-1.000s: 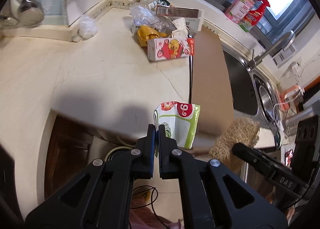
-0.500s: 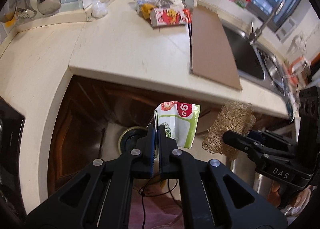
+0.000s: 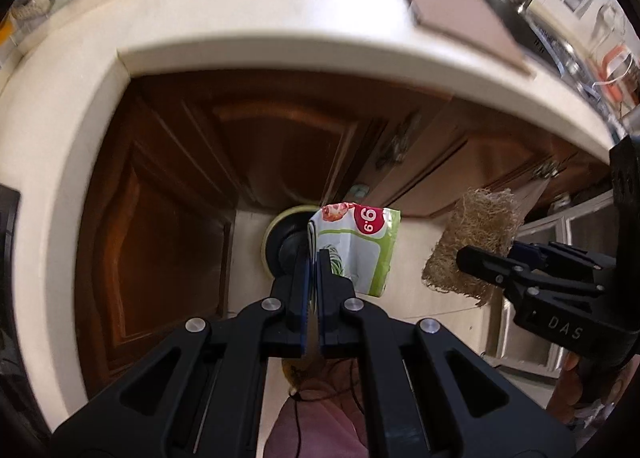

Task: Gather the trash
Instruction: 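Carry the loofah and green wrapper down toward the floor trash bin, then open the right tool over the bin while the left tool releases the wrapper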

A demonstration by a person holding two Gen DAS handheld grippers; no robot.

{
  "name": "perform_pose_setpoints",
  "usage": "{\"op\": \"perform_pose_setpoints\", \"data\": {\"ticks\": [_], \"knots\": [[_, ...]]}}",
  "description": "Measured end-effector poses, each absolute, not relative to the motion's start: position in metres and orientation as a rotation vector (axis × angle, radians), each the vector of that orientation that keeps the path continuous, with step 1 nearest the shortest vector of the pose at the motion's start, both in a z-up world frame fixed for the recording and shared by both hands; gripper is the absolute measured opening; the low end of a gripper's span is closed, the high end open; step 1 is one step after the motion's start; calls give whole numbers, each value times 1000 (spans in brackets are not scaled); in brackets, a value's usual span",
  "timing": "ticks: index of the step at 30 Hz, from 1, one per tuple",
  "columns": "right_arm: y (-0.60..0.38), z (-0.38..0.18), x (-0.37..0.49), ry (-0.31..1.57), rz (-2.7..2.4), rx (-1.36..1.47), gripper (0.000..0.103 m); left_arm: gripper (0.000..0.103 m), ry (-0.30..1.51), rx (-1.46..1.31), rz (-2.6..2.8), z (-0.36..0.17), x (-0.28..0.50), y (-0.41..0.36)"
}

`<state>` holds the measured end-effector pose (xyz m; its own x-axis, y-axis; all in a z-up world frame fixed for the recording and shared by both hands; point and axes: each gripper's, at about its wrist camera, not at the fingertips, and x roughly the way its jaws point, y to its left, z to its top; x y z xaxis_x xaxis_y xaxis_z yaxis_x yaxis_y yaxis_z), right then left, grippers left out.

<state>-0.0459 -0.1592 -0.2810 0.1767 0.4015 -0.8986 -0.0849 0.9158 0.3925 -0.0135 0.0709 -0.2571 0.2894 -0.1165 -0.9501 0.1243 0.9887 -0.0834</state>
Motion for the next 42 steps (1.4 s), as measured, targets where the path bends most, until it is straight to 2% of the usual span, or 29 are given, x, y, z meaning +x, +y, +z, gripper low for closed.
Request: {"op": "perform_pose_setpoints", "data": {"ticks": [12,19,21,22,25,26,32,40,42], "knots": [[-142,-451,-55,1455,239,379,37,1,1388,37,-115,-439,-3,92],[-109,-552,-32,1463,221,325,38,1,1393,112,-168,-522,31,83],[-103,-576,-24,1471,216,319,41,2,1388,139,-194,-537,38,75],[-98,-583,-21,1470,216,314,42,9,1389,148,-206,-543,40,72],[-91,-606,-14,1488,198,263,51,36,1409,156,-231,-556,46,65],[-91,-611,-13,1491,206,260,55,39,1405,157,-221,-558,47,65],[-105,-613,-13,1434,195,270,69,39,1408,126,-207,-559,44,67],[-119,-579,-30,1345,171,260,69,39,1329,147,-200,-520,25,57],[-125,-570,-32,1344,158,276,76,39,1325,124,-202,-505,21,56]]}}
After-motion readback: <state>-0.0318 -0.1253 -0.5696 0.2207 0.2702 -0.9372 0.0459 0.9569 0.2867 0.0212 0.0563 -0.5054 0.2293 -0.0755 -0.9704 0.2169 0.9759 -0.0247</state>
